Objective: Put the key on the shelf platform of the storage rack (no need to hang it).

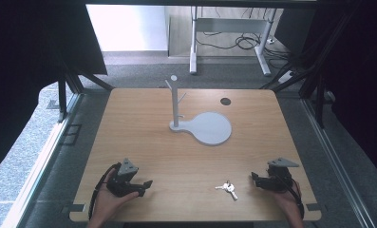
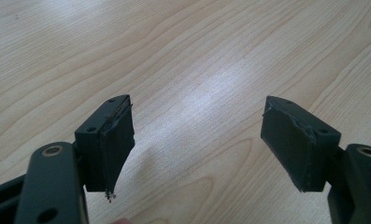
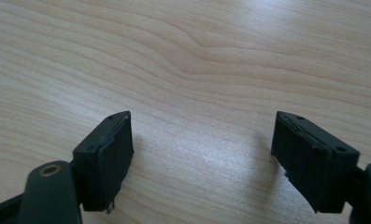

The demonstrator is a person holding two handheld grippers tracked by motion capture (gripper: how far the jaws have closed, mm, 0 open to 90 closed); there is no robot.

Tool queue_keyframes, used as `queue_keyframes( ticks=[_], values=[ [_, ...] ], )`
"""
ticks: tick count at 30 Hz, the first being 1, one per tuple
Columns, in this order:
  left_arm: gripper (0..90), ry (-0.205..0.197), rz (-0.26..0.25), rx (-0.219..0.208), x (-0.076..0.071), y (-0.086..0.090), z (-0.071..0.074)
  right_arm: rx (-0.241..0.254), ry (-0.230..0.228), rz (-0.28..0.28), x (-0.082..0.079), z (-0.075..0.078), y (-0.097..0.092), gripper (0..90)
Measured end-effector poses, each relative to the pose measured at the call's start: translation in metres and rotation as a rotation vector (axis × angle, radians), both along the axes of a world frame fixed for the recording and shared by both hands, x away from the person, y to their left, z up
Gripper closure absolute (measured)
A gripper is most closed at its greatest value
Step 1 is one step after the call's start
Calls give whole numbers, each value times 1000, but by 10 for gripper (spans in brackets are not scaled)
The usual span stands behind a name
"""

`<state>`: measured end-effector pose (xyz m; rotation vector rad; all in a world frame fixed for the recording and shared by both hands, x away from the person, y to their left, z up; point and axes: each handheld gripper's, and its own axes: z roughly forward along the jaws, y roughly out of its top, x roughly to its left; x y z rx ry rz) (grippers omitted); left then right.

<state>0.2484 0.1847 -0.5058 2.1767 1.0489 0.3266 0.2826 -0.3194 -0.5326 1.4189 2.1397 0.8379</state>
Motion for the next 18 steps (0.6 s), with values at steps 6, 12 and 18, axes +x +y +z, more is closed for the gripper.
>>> queue_keyframes(
  ticks=[6,12,18],
  values=[
    [258,8,-2,4,1,-1,-3,12,-9,28,-2,2,0,270],
    [257,13,-12,9,1,-3,-4,34,8,54,-1,2,3,293],
    [257,9,-6,8,2,-2,-3,42,25,55,0,1,3,307]
  ],
)
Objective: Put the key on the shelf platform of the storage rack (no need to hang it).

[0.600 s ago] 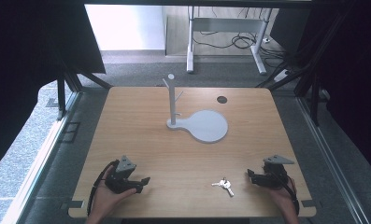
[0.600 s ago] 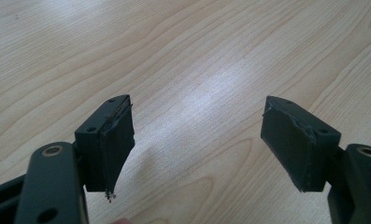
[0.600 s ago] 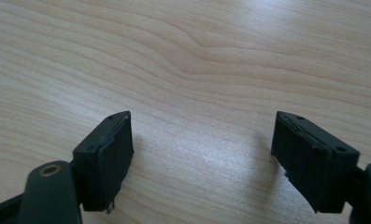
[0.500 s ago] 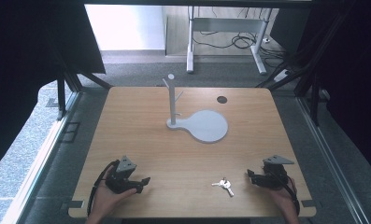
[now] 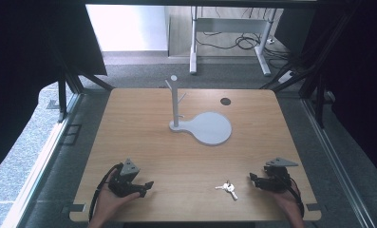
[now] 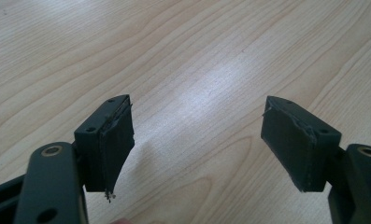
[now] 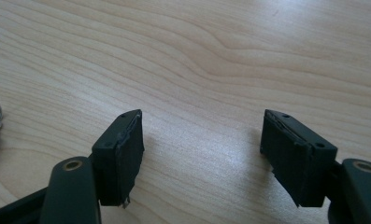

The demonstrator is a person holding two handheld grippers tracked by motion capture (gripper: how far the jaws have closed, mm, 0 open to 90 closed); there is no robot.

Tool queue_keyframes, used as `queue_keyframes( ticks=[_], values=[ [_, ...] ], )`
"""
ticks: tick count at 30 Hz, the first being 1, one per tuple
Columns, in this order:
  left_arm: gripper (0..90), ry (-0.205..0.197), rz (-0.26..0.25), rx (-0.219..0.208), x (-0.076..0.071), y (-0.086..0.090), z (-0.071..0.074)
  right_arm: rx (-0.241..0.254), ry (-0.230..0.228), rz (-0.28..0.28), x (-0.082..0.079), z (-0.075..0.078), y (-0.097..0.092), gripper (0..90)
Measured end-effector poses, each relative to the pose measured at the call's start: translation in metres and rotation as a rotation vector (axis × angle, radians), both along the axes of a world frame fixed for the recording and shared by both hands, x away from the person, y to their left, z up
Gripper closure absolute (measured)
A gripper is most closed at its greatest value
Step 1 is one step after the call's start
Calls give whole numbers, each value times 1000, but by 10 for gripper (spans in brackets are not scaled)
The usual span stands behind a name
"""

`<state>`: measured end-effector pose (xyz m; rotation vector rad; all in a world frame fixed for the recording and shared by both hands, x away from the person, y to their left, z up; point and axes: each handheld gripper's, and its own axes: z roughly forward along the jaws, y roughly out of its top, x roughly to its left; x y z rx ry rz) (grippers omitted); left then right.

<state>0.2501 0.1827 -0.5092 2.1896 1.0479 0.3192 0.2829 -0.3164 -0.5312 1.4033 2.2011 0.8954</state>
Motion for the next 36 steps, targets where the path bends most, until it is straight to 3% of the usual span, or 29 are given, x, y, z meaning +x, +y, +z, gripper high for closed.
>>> queue_keyframes(
  ticks=[19,27,30,36],
  values=[
    [252,2,14,-1,-1,1,2,6,-11,30,-2,9,-1,332],
    [250,-14,13,-2,-4,0,7,12,16,46,-1,16,0,353],
    [250,-12,8,1,-4,-2,7,-30,35,69,-1,20,2,394],
    [250,-15,2,1,-4,-1,8,-18,58,103,-1,34,3,405]
  ],
)
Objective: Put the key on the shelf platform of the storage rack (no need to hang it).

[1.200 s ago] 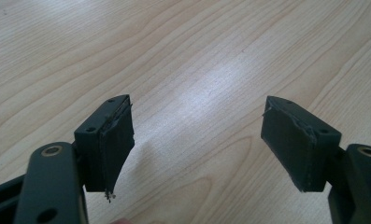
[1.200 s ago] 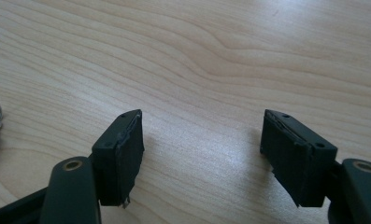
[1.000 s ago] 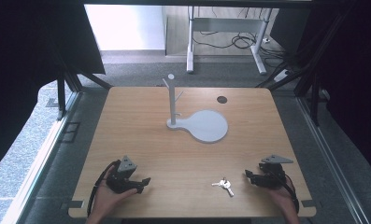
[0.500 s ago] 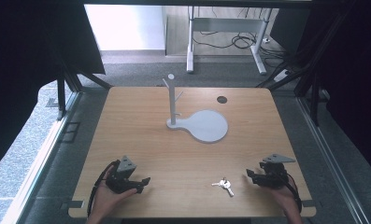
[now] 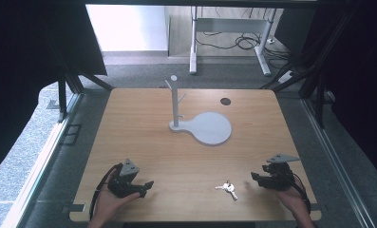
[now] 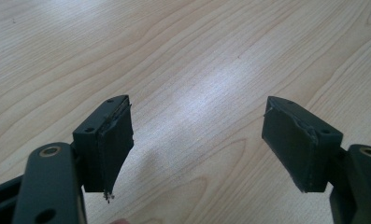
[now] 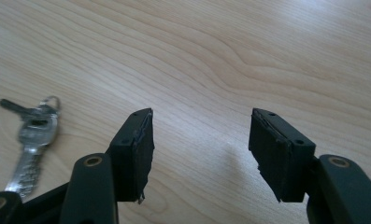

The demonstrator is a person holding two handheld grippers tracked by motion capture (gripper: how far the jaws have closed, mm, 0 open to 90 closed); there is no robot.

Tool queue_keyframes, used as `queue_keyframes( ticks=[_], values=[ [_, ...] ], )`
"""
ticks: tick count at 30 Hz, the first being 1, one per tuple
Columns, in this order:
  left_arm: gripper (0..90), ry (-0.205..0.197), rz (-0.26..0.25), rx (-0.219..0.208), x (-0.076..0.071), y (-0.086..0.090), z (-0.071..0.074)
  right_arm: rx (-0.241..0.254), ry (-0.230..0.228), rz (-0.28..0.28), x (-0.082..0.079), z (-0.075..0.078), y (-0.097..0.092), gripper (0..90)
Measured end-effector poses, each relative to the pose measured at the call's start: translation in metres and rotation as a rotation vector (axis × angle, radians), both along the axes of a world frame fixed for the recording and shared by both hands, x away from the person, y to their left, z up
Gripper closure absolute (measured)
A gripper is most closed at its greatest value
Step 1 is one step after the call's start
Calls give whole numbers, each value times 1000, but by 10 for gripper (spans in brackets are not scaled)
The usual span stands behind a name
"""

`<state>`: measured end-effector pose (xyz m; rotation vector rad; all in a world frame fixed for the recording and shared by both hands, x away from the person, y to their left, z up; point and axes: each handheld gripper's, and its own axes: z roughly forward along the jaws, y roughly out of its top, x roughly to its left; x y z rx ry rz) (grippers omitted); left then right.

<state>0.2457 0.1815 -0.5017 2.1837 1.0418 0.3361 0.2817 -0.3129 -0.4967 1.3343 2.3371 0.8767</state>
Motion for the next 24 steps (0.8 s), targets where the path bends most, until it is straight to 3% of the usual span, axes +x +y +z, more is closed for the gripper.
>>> queue_keyframes(
  ticks=[8,15,24],
  values=[
    [251,-6,-3,-13,-2,2,2,-59,28,56,2,25,12,436],
    [252,1,0,-7,-1,0,0,-98,43,90,5,36,19,453],
    [253,2,-6,-9,-2,-1,0,-105,93,142,9,44,36,490]
  ],
)
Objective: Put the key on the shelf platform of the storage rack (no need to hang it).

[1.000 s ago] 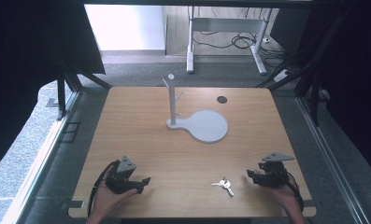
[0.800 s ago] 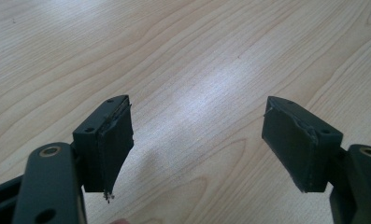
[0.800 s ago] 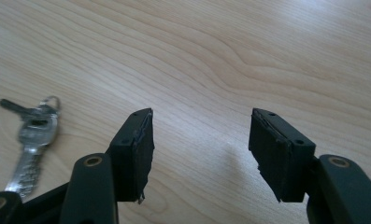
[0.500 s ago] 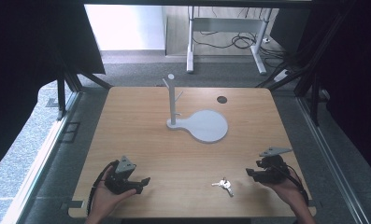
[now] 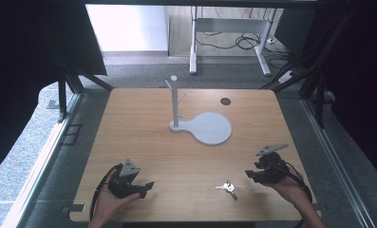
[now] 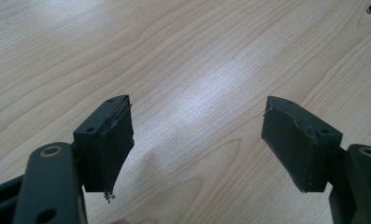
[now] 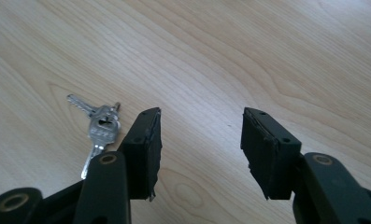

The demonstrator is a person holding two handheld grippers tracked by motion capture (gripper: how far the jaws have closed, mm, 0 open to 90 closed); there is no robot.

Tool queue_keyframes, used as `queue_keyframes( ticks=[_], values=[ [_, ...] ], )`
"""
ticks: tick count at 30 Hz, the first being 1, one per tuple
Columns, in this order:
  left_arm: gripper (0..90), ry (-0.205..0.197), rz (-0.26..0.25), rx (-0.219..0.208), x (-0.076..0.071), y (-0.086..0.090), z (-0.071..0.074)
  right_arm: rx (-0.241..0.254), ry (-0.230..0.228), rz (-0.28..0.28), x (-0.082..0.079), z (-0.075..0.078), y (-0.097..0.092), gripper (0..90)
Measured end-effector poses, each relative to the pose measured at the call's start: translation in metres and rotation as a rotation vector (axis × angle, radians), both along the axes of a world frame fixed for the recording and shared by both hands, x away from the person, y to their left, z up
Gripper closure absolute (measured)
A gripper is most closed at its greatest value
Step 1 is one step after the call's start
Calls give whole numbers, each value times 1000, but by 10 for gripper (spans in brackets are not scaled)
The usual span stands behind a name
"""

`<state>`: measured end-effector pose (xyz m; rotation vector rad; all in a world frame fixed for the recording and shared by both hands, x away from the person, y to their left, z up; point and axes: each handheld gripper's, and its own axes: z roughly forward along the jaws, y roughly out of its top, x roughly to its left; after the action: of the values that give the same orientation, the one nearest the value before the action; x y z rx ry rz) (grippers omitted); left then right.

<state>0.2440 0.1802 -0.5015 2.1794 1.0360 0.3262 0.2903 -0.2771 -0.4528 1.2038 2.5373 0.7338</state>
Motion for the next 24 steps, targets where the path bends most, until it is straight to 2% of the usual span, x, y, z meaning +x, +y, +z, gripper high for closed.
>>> queue_keyframes(
  ticks=[1,2,3,7,24],
  values=[
    [253,-3,-3,0,0,1,0,0,0,0,0,0,0,490],
    [252,-2,-1,1,0,1,0,-5,22,9,1,1,3,508],
    [252,-1,0,1,0,1,0,-5,22,9,1,1,3,508],
    [253,1,0,1,1,2,0,-12,72,32,4,3,11,539],
    [252,6,-13,4,0,-1,-1,-48,137,82,5,9,29,587]
  ],
)
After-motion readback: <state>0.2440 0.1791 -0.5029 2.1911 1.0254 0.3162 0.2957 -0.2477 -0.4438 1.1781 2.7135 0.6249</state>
